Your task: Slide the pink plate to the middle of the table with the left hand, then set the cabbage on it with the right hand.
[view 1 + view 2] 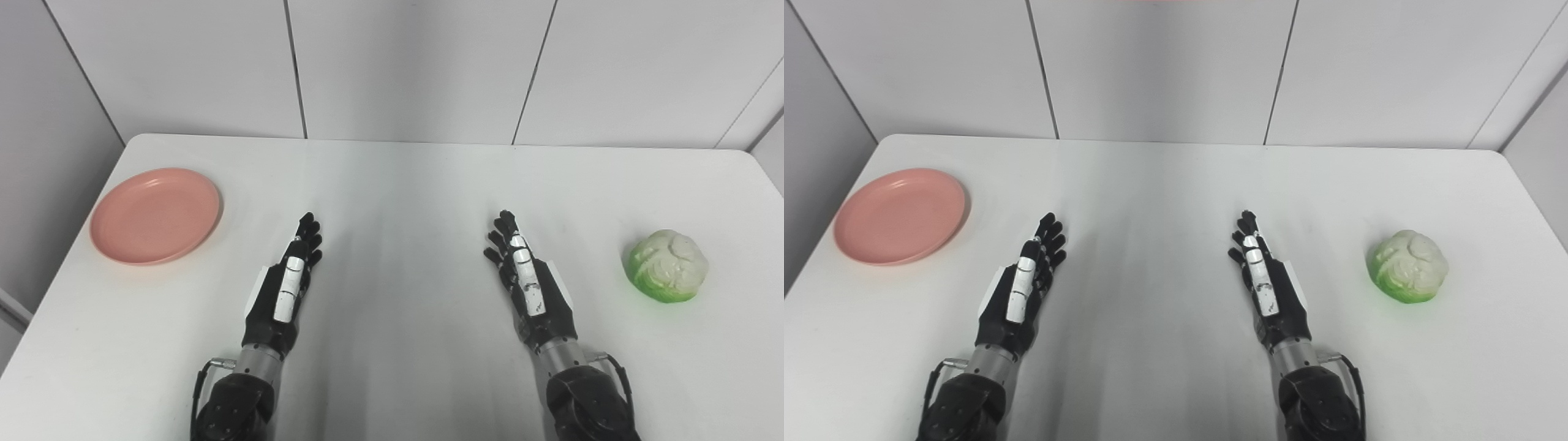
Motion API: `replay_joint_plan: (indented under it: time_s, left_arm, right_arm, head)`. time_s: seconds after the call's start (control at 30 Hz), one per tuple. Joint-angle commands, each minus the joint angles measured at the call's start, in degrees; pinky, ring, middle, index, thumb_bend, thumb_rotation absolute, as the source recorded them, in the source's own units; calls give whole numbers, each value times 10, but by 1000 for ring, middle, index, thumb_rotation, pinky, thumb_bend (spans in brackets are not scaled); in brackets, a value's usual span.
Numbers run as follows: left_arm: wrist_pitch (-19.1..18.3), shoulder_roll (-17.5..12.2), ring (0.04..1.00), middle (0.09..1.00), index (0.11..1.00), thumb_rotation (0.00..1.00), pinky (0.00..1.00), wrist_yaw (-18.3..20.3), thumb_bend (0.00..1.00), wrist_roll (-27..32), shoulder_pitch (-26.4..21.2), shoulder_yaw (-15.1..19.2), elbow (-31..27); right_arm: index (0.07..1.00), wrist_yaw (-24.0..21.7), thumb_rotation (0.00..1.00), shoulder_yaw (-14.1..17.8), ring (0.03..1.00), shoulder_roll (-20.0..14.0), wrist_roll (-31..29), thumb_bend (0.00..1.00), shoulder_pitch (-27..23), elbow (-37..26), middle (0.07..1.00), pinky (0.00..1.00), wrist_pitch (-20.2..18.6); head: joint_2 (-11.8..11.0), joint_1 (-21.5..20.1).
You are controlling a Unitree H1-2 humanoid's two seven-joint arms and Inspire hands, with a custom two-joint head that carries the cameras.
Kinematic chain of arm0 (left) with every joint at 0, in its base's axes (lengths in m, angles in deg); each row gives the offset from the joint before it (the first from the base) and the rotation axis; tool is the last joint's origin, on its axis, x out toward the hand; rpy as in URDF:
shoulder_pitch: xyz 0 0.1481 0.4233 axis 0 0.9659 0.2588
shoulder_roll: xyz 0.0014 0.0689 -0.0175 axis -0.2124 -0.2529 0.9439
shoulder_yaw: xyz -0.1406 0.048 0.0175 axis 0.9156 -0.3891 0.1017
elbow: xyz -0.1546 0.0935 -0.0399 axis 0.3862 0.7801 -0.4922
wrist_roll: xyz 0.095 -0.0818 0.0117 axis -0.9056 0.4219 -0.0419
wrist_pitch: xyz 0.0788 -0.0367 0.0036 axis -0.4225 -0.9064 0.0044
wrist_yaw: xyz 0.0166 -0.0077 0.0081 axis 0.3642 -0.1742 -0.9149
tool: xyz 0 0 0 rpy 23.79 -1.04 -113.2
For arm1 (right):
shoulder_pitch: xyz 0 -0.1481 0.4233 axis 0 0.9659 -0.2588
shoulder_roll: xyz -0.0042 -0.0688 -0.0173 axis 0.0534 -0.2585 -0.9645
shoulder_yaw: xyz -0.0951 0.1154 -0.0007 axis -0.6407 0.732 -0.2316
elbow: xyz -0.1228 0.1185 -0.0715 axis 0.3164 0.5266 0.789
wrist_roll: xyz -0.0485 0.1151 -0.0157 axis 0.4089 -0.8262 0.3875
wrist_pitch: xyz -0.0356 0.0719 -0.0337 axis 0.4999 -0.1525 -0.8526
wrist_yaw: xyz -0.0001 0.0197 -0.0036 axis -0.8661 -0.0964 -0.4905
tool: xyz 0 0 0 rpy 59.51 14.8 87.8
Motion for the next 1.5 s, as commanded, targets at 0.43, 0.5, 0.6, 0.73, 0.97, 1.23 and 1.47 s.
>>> replay_joint_plan:
  time_s: [0.43,0.5,0.6,0.73,0.97,1.23,1.47]
  left_arm:
    - [51,28,984,995,1000,1000,979,-34,771,-42,-22,-15,57]
    - [52,29,982,993,1000,1000,981,-34,780,-41,-23,-15,60]
    - [56,28,989,997,1000,1000,994,-32,778,-41,-25,-16,63]
    - [62,31,996,999,1000,1000,999,-32,768,-40,-25,-17,68]
    - [71,35,989,997,1000,1000,989,-39,782,-49,-27,-18,78]
    - [64,33,986,992,994,1000,996,-44,815,-62,-31,-25,84]
    - [69,37,990,990,991,1000,987,-48,823,-69,-38,-30,96]
  right_arm:
    - [1000,-33,1000,14,1000,-28,-42,610,-5,32,1000,1000,75]
    - [1000,-33,1000,14,1000,-29,-45,610,-6,35,1000,1000,77]
    - [1000,-34,1000,14,1000,-30,-47,605,-6,35,1000,1000,78]
    - [1000,-35,1000,13,1000,-32,-49,590,-5,34,1000,1000,78]
    - [1000,-31,1000,14,1000,-32,-45,576,-4,29,1000,1000,76]
    - [1000,-36,1000,18,1000,-32,-62,544,-8,36,1000,1000,77]
    - [1000,-33,1000,15,1000,-41,-55,577,-6,28,1000,1000,70]
  head:
    - [-29,70]
    - [-30,73]
    - [-32,76]
    - [-35,82]
    - [-35,91]
    - [-41,121]
    - [-48,140]
